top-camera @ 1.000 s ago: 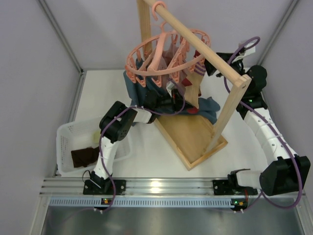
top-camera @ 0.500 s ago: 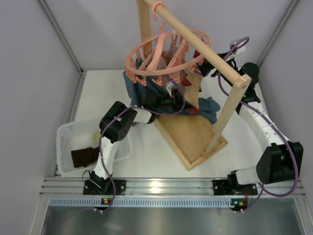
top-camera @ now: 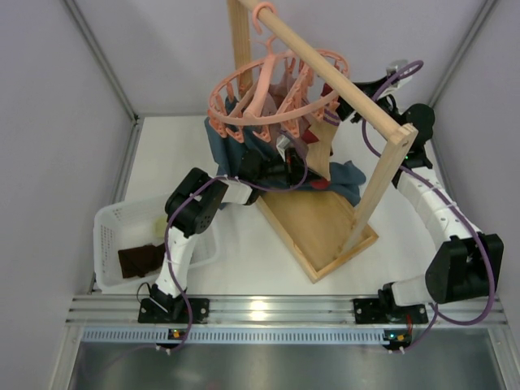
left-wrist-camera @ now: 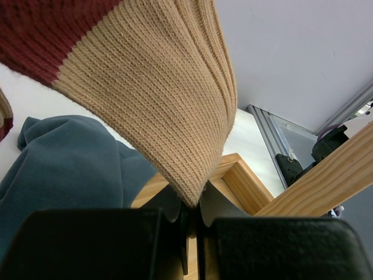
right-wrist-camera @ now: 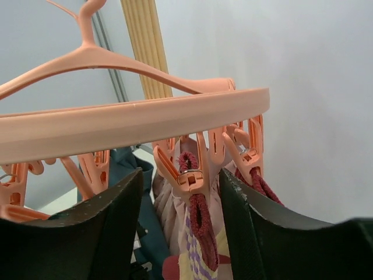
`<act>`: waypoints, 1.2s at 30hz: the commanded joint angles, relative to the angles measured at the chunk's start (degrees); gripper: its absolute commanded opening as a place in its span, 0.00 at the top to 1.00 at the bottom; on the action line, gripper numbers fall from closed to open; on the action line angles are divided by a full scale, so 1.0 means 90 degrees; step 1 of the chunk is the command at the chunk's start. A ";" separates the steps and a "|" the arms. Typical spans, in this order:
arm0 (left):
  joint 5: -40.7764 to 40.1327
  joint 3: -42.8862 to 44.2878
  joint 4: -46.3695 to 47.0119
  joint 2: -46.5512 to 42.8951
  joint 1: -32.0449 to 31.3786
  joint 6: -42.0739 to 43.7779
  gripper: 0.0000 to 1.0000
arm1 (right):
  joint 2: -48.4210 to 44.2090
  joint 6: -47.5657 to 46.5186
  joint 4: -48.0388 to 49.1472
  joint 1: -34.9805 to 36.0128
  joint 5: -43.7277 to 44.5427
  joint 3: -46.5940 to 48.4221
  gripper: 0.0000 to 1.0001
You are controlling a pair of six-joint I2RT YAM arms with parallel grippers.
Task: Remove the socks clipped to the hanger
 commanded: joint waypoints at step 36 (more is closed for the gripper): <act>-0.3586 -0.2025 -0.3770 -0.4105 -0.0257 0.1843 1.00 | 0.0221 0.0173 0.0378 0.0127 0.0161 0.0476 1.00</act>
